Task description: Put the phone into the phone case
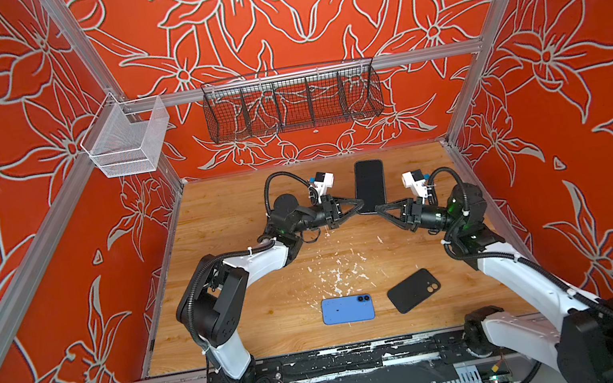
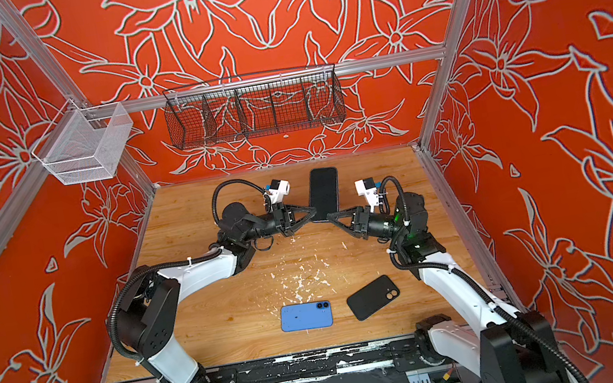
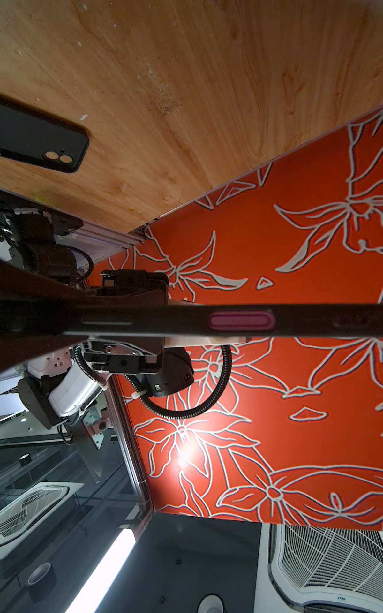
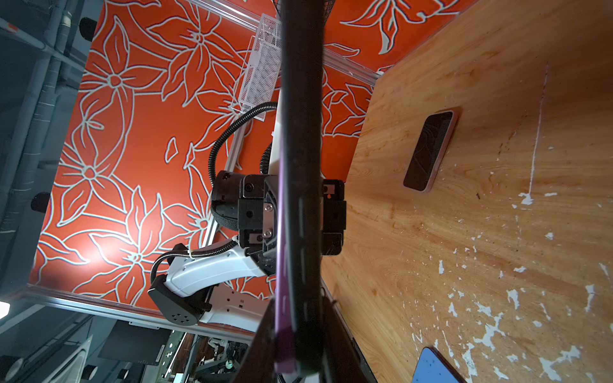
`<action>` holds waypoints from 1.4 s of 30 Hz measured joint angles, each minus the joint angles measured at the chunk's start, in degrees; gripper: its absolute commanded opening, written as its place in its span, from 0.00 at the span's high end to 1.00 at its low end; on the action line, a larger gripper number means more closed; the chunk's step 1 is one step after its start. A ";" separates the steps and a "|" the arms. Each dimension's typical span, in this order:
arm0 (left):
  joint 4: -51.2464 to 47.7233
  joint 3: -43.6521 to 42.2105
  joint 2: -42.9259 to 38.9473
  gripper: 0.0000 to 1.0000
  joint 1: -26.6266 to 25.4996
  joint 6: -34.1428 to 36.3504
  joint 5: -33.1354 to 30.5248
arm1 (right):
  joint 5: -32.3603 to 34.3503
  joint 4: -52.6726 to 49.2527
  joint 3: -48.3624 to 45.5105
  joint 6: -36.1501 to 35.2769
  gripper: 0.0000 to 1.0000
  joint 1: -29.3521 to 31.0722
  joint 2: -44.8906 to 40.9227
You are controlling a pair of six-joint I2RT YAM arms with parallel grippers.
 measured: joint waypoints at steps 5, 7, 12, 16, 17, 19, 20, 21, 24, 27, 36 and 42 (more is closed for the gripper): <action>-0.57 -0.17 -0.07 1.00 0.13 0.94 0.00 | 0.15 -0.61 0.00 -0.02 0.86 0.02 0.00; -1.25 -0.24 -0.33 0.90 0.15 1.75 0.00 | 0.15 -0.76 0.00 -0.02 0.88 0.02 0.00; -3.45 -0.74 -2.01 0.66 0.26 4.72 -0.26 | 0.11 -1.88 0.00 -0.26 0.96 0.02 0.00; -4.26 -1.09 -2.49 0.63 0.48 5.62 -0.61 | 0.13 -6.54 1.18 -2.84 1.00 0.02 0.00; -4.42 -1.09 -2.49 0.63 0.50 5.66 -0.68 | 0.13 -7.39 1.40 -3.41 1.00 0.02 0.00; -4.81 -1.09 -2.49 0.65 0.55 5.70 -0.68 | 0.13 -8.46 1.64 -4.42 0.99 0.02 0.00; -5.09 -1.09 -2.49 0.66 0.55 5.73 -0.72 | 0.13 -8.90 1.68 -4.85 0.98 0.02 0.00; -5.29 -1.09 -2.49 0.68 0.57 5.77 -0.72 | 0.13 -9.35 1.79 -5.27 0.95 0.02 0.00; -6.08 -1.09 -2.49 0.72 0.59 5.99 -0.87 | 0.13 -11.10 2.40 -6.91 0.93 0.02 0.00; -6.40 -1.09 -2.49 0.69 0.59 6.21 -1.09 | 0.35 -13.49 3.54 -8.59 0.95 0.02 -0.07; -15.89 -5.16 -10.71 0.32 5.09 14.86 -6.91 | 3.69 -35.17 11.10 -22.38 0.98 0.35 -0.24; -38.71 -1.53 -22.25 0.28 7.48 29.97 -17.05 | 5.86 -43.60 15.15 -30.12 0.99 3.93 1.92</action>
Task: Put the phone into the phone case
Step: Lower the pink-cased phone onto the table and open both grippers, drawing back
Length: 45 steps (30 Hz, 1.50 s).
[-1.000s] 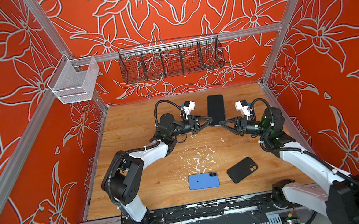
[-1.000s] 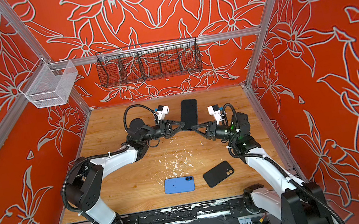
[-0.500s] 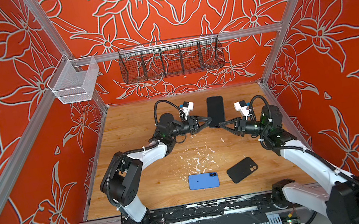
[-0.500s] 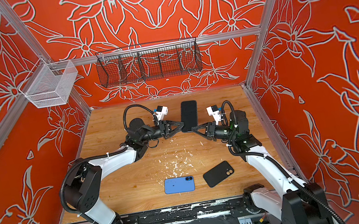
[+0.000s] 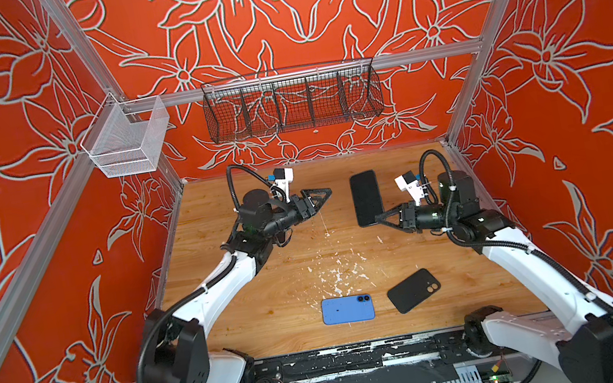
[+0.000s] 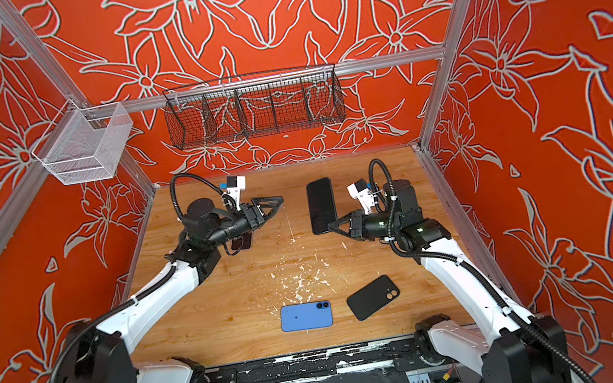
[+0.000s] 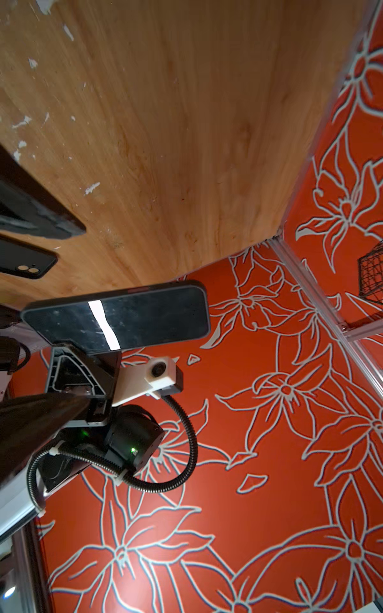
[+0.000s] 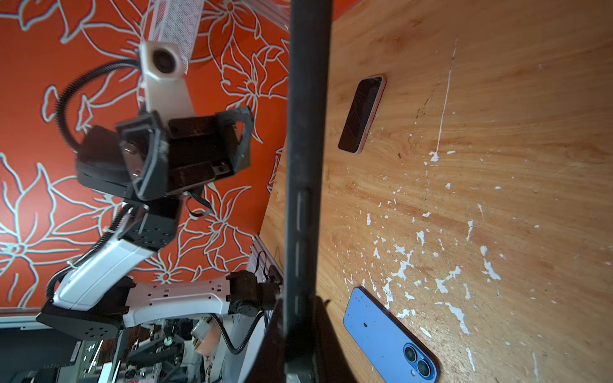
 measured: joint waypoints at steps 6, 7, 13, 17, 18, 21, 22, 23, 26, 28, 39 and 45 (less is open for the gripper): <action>-15.56 1.55 -7.13 0.28 0.09 8.92 -10.27 | 2.89 0.50 1.81 -1.31 1.00 7.67 10.43; -17.20 1.18 -8.02 0.28 0.26 9.53 -11.63 | 3.15 1.20 1.97 -1.18 1.00 8.70 12.31; -23.85 -4.57 -13.90 0.28 2.23 10.36 -19.19 | 6.19 10.38 2.69 4.66 1.00 13.29 23.58; -25.24 -8.39 -16.26 0.27 2.93 9.84 -21.16 | 9.46 21.24 3.96 11.15 1.00 15.65 32.28; -25.22 -9.05 -16.55 0.27 2.97 9.66 -21.20 | 10.40 23.93 4.74 12.76 1.00 16.24 34.73; -25.09 -10.54 -17.09 0.27 3.10 8.92 -21.24 | 12.26 30.93 8.09 17.33 1.00 17.84 42.42; -24.92 -10.95 -17.27 0.27 3.15 8.79 -21.22 | 12.81 32.79 9.25 18.43 1.00 18.27 44.78; -24.79 -11.39 -17.46 0.27 3.26 8.61 -21.09 | 13.35 34.62 10.47 19.45 1.00 18.78 47.19; -24.39 -12.59 -18.43 0.27 3.50 8.22 -20.90 | 15.52 37.35 13.27 21.22 1.00 20.04 52.50; -24.20 -13.09 -18.95 0.26 3.69 8.04 -20.79 | 16.90 37.16 14.69 21.38 1.00 20.72 54.53; -23.12 -14.45 -21.42 0.25 4.85 7.58 -20.33 | 19.98 39.93 17.99 22.97 0.73 22.23 59.54; -22.97 -14.45 -21.42 0.25 4.92 7.45 -19.78 | 21.38 40.15 18.67 22.97 0.59 22.18 61.20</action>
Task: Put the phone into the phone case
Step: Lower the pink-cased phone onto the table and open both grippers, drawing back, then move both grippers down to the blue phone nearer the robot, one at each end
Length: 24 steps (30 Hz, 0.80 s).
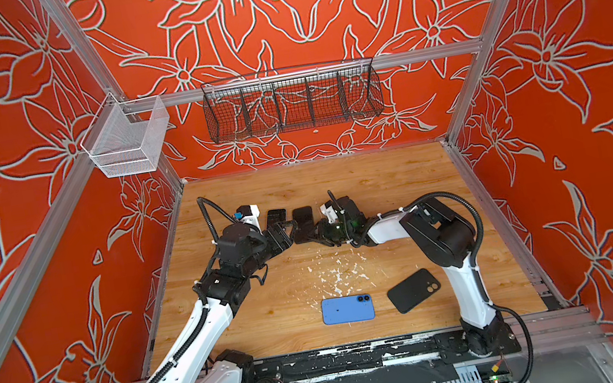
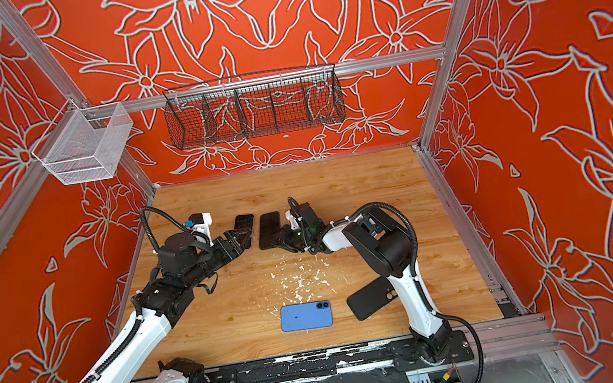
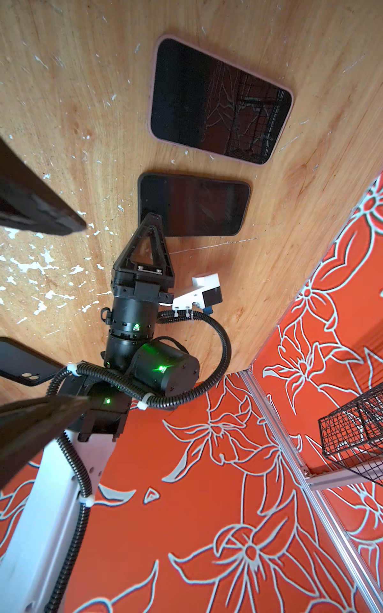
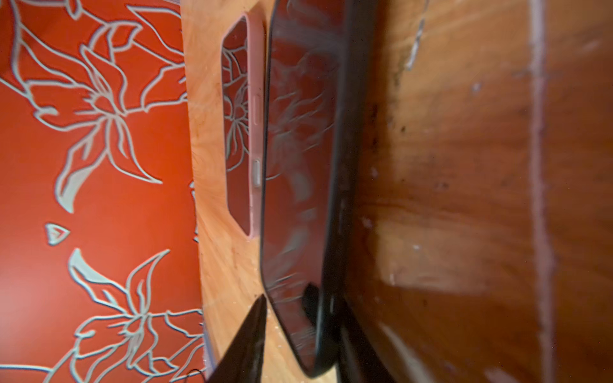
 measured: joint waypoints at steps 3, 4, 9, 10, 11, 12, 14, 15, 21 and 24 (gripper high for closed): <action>0.00 0.00 0.00 0.25 0.00 -0.11 0.17 | 0.13 -0.26 0.79 -0.09 0.54 0.02 0.09; 0.00 0.00 0.00 0.25 0.00 -0.15 0.22 | 0.39 -0.28 1.03 -0.20 0.52 0.02 0.11; 0.00 0.00 -0.15 0.25 0.00 -0.31 0.22 | 0.81 -2.29 2.32 -1.03 0.46 0.02 0.11; -0.02 0.00 -0.24 0.25 0.00 -0.31 0.22 | 1.01 -3.23 2.82 -1.57 0.44 0.02 0.11; -0.02 0.00 -0.31 0.25 0.00 -0.31 0.22 | 1.31 -4.00 3.17 -2.08 0.43 0.02 0.09; -0.02 0.00 -0.39 0.25 0.00 -0.31 0.22 | 1.55 -4.63 3.39 -2.62 0.42 0.02 -0.04; -0.04 0.00 -0.57 0.24 0.02 -0.28 0.24 | 2.64 -6.38 3.48 -3.85 0.40 0.04 -0.81; -0.07 0.00 -0.63 0.18 0.04 -0.28 0.28 | 3.39 -7.69 3.48 -4.66 0.40 0.02 -1.53; -3.08 1.84 -0.02 0.03 0.22 2.29 3.28 | 11.82 -23.85 2.32 -12.48 0.40 -0.02 -13.33; -5.46 4.57 0.50 0.03 -0.31 4.76 4.35 | 17.44 -33.11 0.44 -16.46 0.40 -0.11 -24.48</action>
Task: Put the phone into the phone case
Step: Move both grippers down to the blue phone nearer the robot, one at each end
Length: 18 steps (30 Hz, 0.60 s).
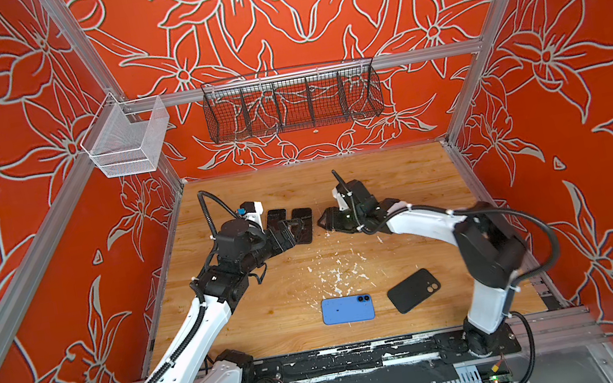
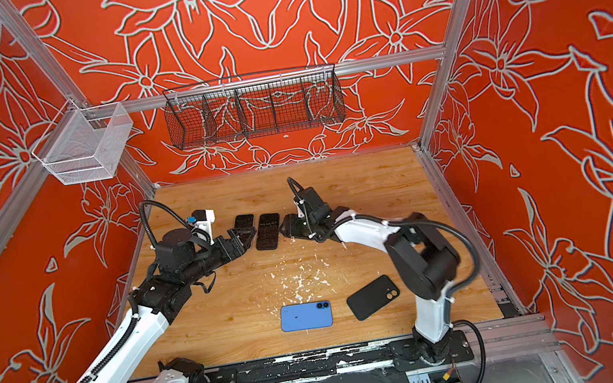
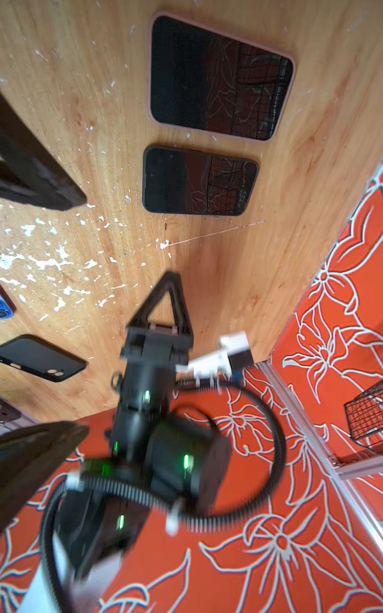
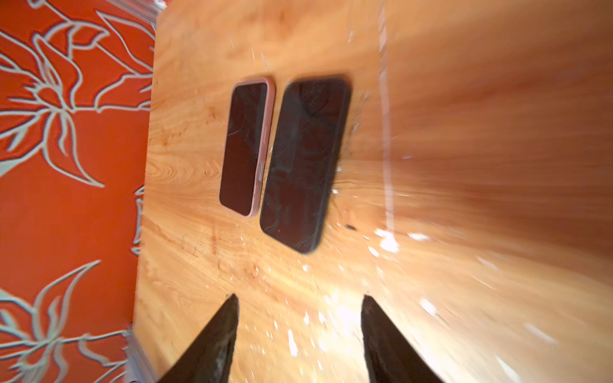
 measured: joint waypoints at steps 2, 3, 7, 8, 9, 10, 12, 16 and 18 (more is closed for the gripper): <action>-1.07 1.31 -0.02 0.03 -1.22 1.31 -0.28 | 4.28 -6.14 -1.77 -2.01 0.41 0.00 -8.24; -1.42 1.73 -0.02 0.03 -2.23 1.90 -0.61 | 6.01 -9.05 -2.69 -2.75 0.41 -0.09 -11.80; -3.61 2.67 1.92 0.03 -8.39 4.39 -3.34 | 11.02 -21.94 -6.67 -4.35 0.41 -0.26 -23.37; -4.55 2.67 2.64 0.03 -10.51 4.92 -4.55 | 11.82 -25.24 -7.82 -4.44 0.42 -0.26 -25.46; -5.35 2.67 3.21 0.03 -12.15 5.31 -5.38 | 12.20 -27.71 -8.72 -4.44 0.42 -0.28 -26.86; -6.56 2.67 3.91 0.03 -13.90 5.49 -6.40 | 12.39 -30.75 -9.97 -4.44 0.43 -0.28 -28.52; -8.52 2.45 4.68 0.03 -16.22 5.31 -7.58 | 12.15 -34.97 -11.85 -4.35 0.43 -0.26 -30.77; -10.60 -1.25 3.65 0.03 -17.57 2.01 -7.61 | 8.59 -38.84 -16.17 -3.41 0.41 0.70 -35.12; -11.67 -4.46 2.08 0.03 -17.57 -0.55 -6.67 | 6.16 -38.58 -18.36 -2.23 0.39 2.45 -36.50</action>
